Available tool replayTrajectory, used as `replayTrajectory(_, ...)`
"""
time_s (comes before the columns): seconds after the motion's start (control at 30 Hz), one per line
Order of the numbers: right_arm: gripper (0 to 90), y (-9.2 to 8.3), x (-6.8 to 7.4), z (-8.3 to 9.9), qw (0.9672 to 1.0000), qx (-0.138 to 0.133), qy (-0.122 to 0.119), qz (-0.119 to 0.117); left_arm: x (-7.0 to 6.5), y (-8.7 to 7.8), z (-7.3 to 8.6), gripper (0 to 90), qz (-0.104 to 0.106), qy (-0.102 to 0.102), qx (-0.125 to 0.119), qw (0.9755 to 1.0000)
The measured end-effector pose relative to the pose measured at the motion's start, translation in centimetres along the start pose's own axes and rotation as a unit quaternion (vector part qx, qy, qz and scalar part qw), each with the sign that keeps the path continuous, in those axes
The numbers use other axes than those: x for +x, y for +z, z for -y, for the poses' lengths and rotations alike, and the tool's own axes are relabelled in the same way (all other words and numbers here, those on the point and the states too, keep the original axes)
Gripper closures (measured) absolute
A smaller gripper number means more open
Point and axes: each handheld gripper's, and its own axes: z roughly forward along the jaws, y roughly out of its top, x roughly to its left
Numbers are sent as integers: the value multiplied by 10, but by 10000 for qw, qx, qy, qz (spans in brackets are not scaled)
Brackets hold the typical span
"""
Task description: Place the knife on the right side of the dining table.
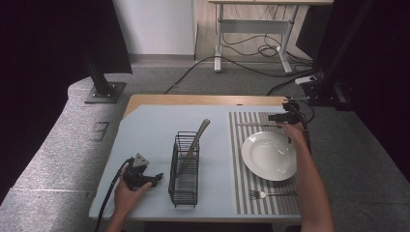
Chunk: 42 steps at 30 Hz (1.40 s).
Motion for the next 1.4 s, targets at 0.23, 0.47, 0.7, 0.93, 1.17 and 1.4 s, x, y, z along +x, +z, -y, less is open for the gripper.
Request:
replayTrajectory(0.23,369,-30,28,15,9988,-300,-221,-332,0,0,0,150,2,-1,1,10000)
replayTrajectory(0.47,364,-52,56,35,9959,-477,-430,-639,0,0,0,150,3,-4,0,10000)
replayTrajectory(0.7,362,-71,90,63,9897,-729,-778,-956,0,0,0,150,3,-1,4,10000)
replayTrajectory(0.93,359,-87,120,96,9834,-864,-1139,-1120,0,0,0,150,0,-3,2,10000)
replayTrajectory(1.17,357,-90,152,131,9761,-803,-1453,-1405,0,0,0,150,-3,-1,1,10000)
replayTrajectory(1.4,356,-82,161,143,9738,-702,-1559,-1501,0,0,0,150,-1,-1,2,10000)
